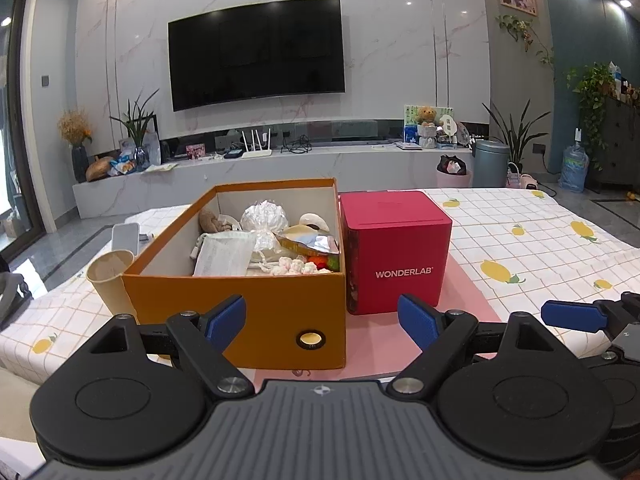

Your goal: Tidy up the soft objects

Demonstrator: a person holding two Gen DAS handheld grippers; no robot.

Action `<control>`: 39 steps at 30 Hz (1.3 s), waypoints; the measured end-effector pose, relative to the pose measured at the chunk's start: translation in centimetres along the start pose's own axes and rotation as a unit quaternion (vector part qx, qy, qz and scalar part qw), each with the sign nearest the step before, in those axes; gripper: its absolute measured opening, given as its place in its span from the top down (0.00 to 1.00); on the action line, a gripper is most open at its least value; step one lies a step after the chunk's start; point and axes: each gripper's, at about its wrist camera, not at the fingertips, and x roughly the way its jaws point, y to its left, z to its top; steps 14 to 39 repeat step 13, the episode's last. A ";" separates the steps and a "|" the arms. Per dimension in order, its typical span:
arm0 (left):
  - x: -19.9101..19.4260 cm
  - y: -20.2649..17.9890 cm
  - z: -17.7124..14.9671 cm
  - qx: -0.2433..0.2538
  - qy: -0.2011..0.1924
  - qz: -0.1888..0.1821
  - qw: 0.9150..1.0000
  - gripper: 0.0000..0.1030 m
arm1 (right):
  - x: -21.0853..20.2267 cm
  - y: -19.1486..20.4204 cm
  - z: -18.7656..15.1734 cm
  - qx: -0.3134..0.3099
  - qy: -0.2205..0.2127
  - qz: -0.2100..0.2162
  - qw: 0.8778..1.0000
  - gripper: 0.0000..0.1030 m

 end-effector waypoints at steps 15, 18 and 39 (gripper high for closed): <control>-0.1 -0.2 -0.2 -0.006 0.003 0.000 1.000 0.02 | 0.1 0.0 -0.1 0.005 0.005 0.002 1.000 0.06; -0.1 -0.2 -0.2 -0.006 0.003 0.000 1.000 0.02 | 0.1 0.0 -0.1 0.005 0.005 0.002 1.000 0.06; -0.1 -0.2 -0.2 -0.006 0.003 0.000 1.000 0.02 | 0.1 0.0 -0.1 0.005 0.005 0.002 1.000 0.06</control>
